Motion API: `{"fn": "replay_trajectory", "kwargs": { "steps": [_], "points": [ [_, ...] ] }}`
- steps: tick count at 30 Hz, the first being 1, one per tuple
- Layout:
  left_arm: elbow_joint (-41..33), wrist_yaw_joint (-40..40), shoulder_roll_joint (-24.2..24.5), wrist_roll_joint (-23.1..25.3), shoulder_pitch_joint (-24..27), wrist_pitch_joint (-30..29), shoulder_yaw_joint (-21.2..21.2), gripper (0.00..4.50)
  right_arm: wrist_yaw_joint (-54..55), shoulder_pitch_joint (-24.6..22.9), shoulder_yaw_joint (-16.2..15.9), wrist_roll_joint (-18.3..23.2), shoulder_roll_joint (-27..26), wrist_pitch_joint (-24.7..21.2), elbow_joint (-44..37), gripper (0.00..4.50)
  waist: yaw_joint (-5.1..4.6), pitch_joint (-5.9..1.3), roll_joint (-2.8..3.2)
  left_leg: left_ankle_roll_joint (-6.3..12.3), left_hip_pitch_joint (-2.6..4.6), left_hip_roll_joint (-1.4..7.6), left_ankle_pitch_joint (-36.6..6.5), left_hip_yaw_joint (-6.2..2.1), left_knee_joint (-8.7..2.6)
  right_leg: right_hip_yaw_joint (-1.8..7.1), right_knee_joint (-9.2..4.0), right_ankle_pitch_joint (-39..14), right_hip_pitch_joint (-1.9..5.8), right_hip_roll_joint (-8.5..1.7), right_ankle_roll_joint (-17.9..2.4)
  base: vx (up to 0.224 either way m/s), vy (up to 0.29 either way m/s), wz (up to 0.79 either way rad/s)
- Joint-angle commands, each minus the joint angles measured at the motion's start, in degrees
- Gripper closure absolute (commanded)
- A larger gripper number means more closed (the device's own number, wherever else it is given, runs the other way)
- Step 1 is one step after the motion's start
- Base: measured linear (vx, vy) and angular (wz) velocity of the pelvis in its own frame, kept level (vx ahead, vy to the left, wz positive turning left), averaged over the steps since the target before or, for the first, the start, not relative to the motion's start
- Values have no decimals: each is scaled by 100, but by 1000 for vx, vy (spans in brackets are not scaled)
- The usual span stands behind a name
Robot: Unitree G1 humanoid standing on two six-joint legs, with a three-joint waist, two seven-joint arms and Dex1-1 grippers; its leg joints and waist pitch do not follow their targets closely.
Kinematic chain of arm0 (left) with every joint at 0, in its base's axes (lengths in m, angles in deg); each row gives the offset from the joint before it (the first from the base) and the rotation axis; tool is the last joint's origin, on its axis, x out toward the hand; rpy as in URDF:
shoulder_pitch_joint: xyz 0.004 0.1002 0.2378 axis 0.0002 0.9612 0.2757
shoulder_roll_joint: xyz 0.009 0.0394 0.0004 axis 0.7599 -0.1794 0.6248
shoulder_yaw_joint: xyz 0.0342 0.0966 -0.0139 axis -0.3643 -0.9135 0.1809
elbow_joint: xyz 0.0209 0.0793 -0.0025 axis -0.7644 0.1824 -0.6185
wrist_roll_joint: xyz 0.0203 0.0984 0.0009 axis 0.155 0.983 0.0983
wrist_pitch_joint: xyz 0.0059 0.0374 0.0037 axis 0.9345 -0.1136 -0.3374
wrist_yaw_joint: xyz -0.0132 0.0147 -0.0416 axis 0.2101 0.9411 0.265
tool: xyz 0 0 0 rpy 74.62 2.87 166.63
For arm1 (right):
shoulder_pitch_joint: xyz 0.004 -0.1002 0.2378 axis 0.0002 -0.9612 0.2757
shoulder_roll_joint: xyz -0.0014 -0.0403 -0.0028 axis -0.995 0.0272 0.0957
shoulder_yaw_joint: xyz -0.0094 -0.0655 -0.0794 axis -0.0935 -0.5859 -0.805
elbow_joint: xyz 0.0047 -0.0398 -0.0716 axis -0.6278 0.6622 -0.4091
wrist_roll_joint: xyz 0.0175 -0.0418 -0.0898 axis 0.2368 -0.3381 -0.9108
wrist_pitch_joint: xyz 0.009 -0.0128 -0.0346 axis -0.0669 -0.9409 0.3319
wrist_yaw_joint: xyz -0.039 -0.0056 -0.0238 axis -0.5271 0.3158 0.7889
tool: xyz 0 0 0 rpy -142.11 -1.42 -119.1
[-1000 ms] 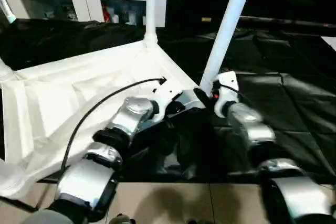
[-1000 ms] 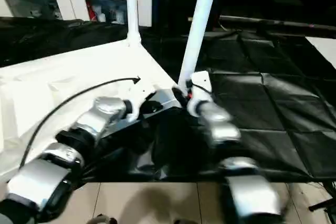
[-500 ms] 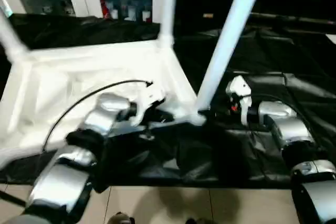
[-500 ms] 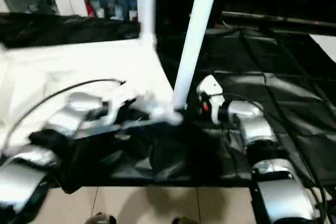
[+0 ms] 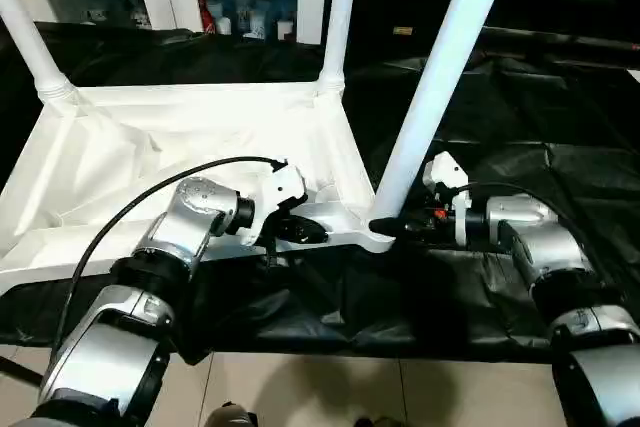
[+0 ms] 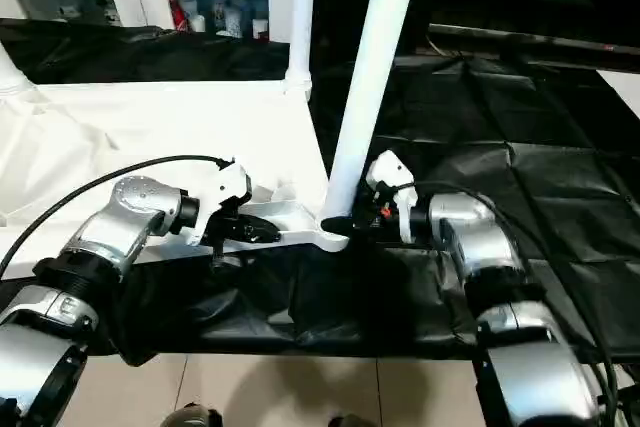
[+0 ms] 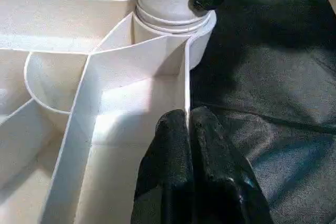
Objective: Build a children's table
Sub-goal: Rotate leg to tighten
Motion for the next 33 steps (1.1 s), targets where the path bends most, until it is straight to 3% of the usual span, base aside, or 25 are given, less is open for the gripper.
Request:
{"fn": "replay_trajectory", "kwargs": {
  "steps": [1,2,3,5,6,10,14,17,18,19,20,21,25,28,29,33],
  "points": [
    [271,702,-307,-65,-67,-40,191,450,541,-130,75,77,-212,-182,50,241,2,-361,9,301,99,153,-1211,-28,-355,152,-319,-849,253,-251,-1528,0,0,0],
    [412,1050,-448,-18,-146,-47,228,450,1080,-150,189,50,-356,-221,155,245,-14,-345,-16,191,114,135,-1486,-38,-372,152,-375,-1331,244,-258,-1420,0,0,0],
    [526,1370,-582,28,-213,-66,252,450,1565,-180,287,26,-491,-265,238,245,-37,-334,42,68,148,130,-1720,-49,-390,170,-431,-1732,205,-267,-1309,0,0,0],
    [721,1947,-810,117,-334,-116,282,450,2370,-213,444,-2,-726,-363,400,247,-86,-331,39,-93,165,118,-1948,-81,-406,166,-486,-2205,193,-275,-1123,0,0,0],
    [868,2410,-1002,170,-432,-178,318,450,2952,-246,530,-38,-919,-442,502,248,-96,-332,67,-139,162,117,-2011,-107,-424,158,-506,-2379,195,-273,-1012,0,0,0],
    [1108,3154,-1445,262,-584,-199,300,450,4508,-150,752,-125,-1478,-499,795,249,-137,-327,66,-136,169,94,-2211,-119,-431,140,-570,-2605,167,-263,-880,0,0,0],
    [1332,3350,-1755,361,-685,-81,242,450,5289,39,773,-246,-1962,-484,868,249,-214,-330,85,-169,184,83,-2427,-142,-447,121,-622,-2805,127,-240,-718,0,0,0],
    [1390,3277,-1739,399,-725,-32,182,450,5209,160,606,-362,-2063,-288,874,249,-246,-329,27,-100,168,83,-2534,-155,-458,110,-643,-2878,124,-247,-653,0,0,0],
    [1396,3276,-1725,394,-732,-30,179,450,5174,170,573,-378,-2061,-252,872,249,-237,-331,57,-85,167,91,-2519,-160,-466,113,-638,-2834,129,-260,-655,0,0,0],
    [1383,3235,-1683,397,-732,-30,168,450,5074,171,551,-373,-2043,-172,847,194,-246,-331,25,-71,161,92,-2515,-152,-464,112,-643,-2812,126,-256,-657,0,0,0],
    [1381,3155,-1629,407,-733,-14,143,450,4987,177,499,-414,-2011,-90,829,180,-241,-338,3,-46,149,96,-2464,-153,-470,110,-637,-2754,141,-266,-675,0,0,0],
    [1370,2885,-1439,449,-707,15,101,450,4573,180,310,-549,-1859,110,765,180,-231,-343,6,-20,132,100,-2369,-154,-477,109,-624,-2646,159,-273,-704,0,0,0],
    [1382,2465,-1208,480,-671,60,80,450,3978,195,161,-629,-1632,193,667,163,-236,-342,-19,56,87,98,-2152,-134,-474,125,-586,-2371,197,-277,-788,0,0,0],
    [1297,1907,-939,483,-600,54,4,450,3005,133,-47,-624,-1212,230,412,163,-226,-360,-25,174,59,114,-1840,-123,-462,134,-537,-1991,248,-289,-913,0,0,0],
    [1244,1668,-831,487,-569,33,-42,450,2570,97,-94,-555,-1041,240,289,163,-218,-369,-39,227,66,120,-1703,-103,-440,135,-504,-1731,252,-285,-1046,0,0,0],
    [991,887,-477,468,-430,-48,-212,450,1602,89,-138,-446,-547,439,171,163,-189,-384,-65,385,59,128,-1343,-81,-400,132,-428,-1152,277,-285,-1286,0,0,0]
  ]
}}
